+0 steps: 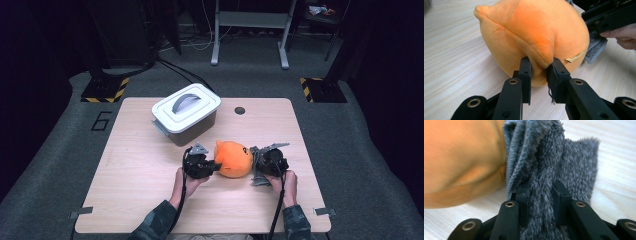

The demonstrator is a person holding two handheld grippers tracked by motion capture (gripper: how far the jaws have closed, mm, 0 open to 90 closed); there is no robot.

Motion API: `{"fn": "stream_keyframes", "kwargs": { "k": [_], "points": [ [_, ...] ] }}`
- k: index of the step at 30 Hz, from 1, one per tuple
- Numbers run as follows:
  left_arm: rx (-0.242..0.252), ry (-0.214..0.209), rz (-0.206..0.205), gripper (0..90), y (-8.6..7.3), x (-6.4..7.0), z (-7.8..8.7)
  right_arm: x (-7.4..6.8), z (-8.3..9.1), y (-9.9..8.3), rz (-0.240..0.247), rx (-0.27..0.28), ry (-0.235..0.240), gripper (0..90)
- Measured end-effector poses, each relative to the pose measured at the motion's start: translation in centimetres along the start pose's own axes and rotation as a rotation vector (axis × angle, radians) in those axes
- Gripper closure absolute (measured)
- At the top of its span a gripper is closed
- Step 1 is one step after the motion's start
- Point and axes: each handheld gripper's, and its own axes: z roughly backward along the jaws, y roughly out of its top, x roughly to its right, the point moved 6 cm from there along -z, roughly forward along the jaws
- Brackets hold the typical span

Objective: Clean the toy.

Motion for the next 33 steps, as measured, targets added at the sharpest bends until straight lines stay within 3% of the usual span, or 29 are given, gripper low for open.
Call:
{"fn": "stream_keyframes", "kwargs": {
  "k": [3, 8, 11, 15, 19, 21, 23, 25, 29, 33],
  "points": [
    [0.0, 0.006, -0.009, 73.9, -0.1, -0.2, 0.0, 0.2, 0.8, 0.3, -0.009, 0.016, -0.015, 70.7],
    [0.004, 0.006, 0.001, 73.7, 0.0, -0.4, 0.1, 0.1, 3.5, 1.8, 0.016, 0.095, -0.035, 70.7],
    [0.004, 0.001, 0.006, 73.6, 0.0, -0.3, 0.1, -0.7, 5.4, 3.1, 0.038, 0.15, -0.034, 70.7],
    [0.008, 0.004, 0.005, 73.5, -0.1, -0.3, 0.1, -2.7, 7.0, 4.4, 0.08, 0.199, 0.017, 70.7],
    [0.003, 0.001, 0.004, 73.1, 0.0, -0.3, 0.1, -4.7, 6.4, 4.9, 0.125, 0.179, 0.063, 70.7],
    [0.004, 0.007, -0.006, 72.6, 0.0, -0.3, 0.1, -5.3, 5.3, 4.8, 0.124, 0.139, 0.056, 70.8],
    [0.002, 0.009, -0.015, 71.6, -0.1, -0.4, 0.0, -5.1, 4.4, 4.8, 0.14, 0.146, 0.045, 71.0],
    [0.015, 0.011, -0.019, 69.3, -0.1, -0.5, 0.1, -5.0, 4.2, 4.8, 0.115, 0.147, 0.056, 71.1],
    [0.025, 0.023, -0.014, 57.4, -0.2, -0.5, 0.2, -4.7, 4.1, 5.0, 0.113, 0.146, 0.054, 71.0],
    [-0.002, 0.057, -0.062, 48.2, -0.7, -0.6, 0.1, -4.7, 4.1, 5.2, 0.115, 0.137, 0.052, 71.0]
  ]
}}
